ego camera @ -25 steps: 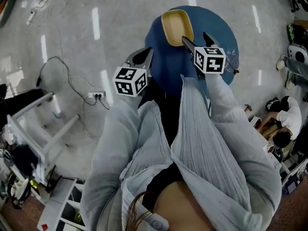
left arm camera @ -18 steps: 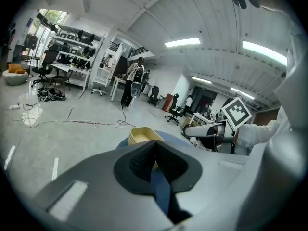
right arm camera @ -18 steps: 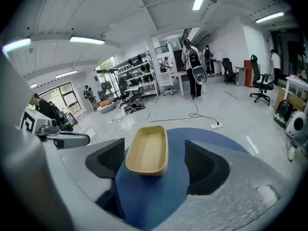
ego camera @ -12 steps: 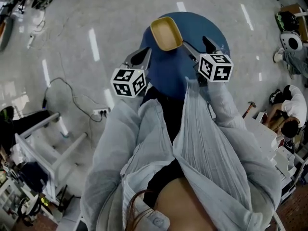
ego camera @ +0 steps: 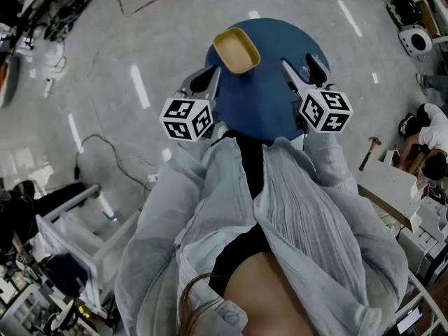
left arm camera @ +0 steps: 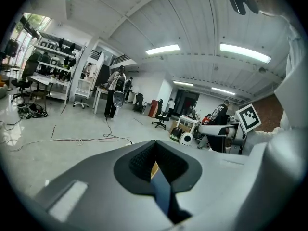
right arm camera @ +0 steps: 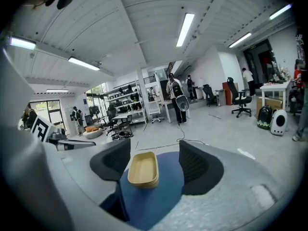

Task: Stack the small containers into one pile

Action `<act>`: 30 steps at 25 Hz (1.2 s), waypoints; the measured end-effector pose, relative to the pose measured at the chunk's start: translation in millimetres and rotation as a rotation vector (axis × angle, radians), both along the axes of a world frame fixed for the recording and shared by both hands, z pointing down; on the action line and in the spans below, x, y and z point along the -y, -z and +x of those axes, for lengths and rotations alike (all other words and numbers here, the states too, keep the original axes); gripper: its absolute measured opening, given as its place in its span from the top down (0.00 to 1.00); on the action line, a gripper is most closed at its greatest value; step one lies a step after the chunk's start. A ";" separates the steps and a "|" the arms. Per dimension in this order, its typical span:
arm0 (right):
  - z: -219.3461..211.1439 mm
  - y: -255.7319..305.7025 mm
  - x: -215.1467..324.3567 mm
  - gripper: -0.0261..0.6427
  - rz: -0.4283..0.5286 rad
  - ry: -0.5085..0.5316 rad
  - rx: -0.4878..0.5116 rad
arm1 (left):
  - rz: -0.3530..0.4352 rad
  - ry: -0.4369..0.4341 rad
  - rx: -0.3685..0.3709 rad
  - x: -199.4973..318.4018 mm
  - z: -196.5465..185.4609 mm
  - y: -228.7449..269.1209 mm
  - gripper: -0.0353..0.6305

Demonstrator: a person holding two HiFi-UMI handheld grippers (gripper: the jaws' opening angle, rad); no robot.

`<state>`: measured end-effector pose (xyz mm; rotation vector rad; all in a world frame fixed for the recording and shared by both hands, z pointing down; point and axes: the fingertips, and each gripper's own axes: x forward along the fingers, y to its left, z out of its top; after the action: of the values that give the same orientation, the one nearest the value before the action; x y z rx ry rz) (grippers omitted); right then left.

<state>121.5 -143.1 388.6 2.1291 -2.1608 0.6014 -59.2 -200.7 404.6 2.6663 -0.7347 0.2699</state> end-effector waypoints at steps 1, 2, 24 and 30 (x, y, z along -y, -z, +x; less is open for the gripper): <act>2.7 4.9 -8.0 0.51 0.017 -0.029 -0.008 | 0.004 -0.013 -0.003 -2.5 1.2 2.7 0.93; 5.2 9.5 -16.5 0.55 0.033 -0.060 -0.019 | 0.008 -0.026 -0.007 -4.9 2.5 5.1 0.93; 2.1 -9.9 -67.9 0.96 -0.031 -0.129 -0.112 | 0.030 -0.144 -0.031 -28.9 19.5 4.8 0.93; -0.5 -11.7 -65.9 0.96 -0.040 -0.109 -0.111 | 0.028 -0.142 -0.021 -30.0 19.3 3.1 0.93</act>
<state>121.0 -77.2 400.3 2.2147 -1.9707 0.5153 -39.8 -170.7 401.5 2.7483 -0.5478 0.2697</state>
